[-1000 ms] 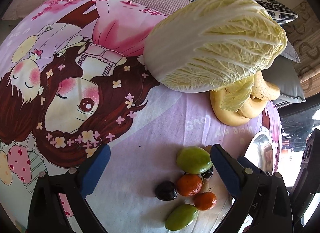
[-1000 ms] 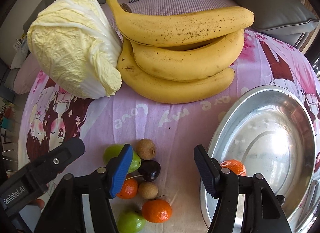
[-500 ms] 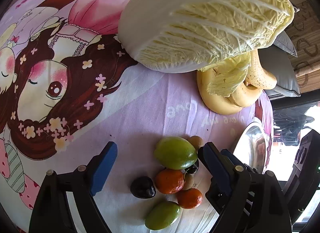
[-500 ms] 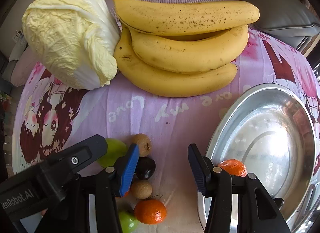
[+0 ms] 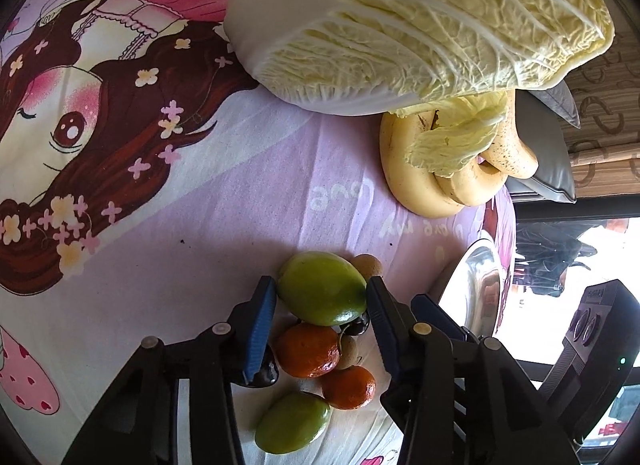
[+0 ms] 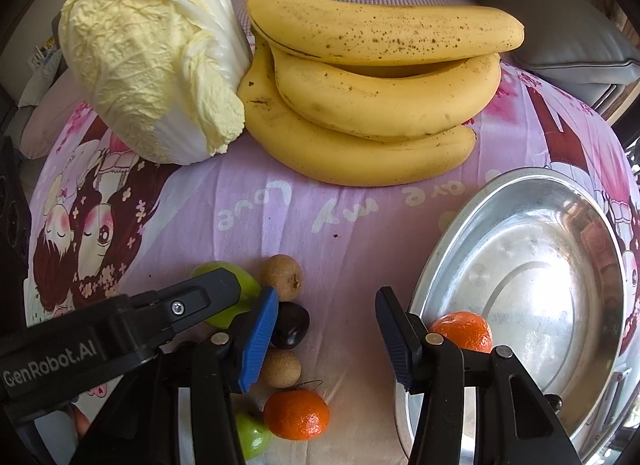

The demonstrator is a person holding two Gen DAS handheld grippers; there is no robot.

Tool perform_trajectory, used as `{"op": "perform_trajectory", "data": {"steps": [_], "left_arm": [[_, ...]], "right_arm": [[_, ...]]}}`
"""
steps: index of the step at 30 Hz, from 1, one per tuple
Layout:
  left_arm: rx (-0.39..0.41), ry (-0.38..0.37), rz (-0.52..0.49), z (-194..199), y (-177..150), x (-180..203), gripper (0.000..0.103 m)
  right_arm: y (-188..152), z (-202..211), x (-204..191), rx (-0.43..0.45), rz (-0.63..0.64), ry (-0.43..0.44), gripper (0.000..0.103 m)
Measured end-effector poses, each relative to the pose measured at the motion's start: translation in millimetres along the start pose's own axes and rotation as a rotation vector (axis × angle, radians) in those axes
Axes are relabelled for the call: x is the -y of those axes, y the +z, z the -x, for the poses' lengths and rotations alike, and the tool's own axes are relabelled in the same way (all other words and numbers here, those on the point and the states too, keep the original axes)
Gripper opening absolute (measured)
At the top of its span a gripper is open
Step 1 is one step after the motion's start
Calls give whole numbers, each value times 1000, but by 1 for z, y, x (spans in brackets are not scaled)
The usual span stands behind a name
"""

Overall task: Organize fruits
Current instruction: 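Grasp a green mango with the left tool while the right tool grasps a kiwi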

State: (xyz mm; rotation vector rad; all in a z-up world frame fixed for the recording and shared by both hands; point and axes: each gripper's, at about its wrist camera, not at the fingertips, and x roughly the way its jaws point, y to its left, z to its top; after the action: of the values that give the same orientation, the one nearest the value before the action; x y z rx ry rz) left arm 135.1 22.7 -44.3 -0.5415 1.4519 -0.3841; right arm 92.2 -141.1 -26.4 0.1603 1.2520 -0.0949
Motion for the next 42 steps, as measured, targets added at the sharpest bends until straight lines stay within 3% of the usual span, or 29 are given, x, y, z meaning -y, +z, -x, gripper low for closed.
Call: {"op": "perform_trajectory", "data": {"steps": [4,14,19,30,35,42], "left_arm": [[26,20,17,23,0,-12,43],[161,176,84,64,11,-40,43],[145,161,81,71,11,-47,59],[115,187,12,57,6,-28,63],[90,178,-5,33,2,-15,63],[97,180,-43,15,-3,1,61]], "right_arm": [[2,2,5,5,-26,25,55],[5,1,1,20,-50,80,54],[8,-10,-9,4,-44,80,54],[13,-27,-18,-1,-65,93,36],[13,-23,-13,12,-54,109,26],[12,-21,-11,22,-49,102,26]]}}
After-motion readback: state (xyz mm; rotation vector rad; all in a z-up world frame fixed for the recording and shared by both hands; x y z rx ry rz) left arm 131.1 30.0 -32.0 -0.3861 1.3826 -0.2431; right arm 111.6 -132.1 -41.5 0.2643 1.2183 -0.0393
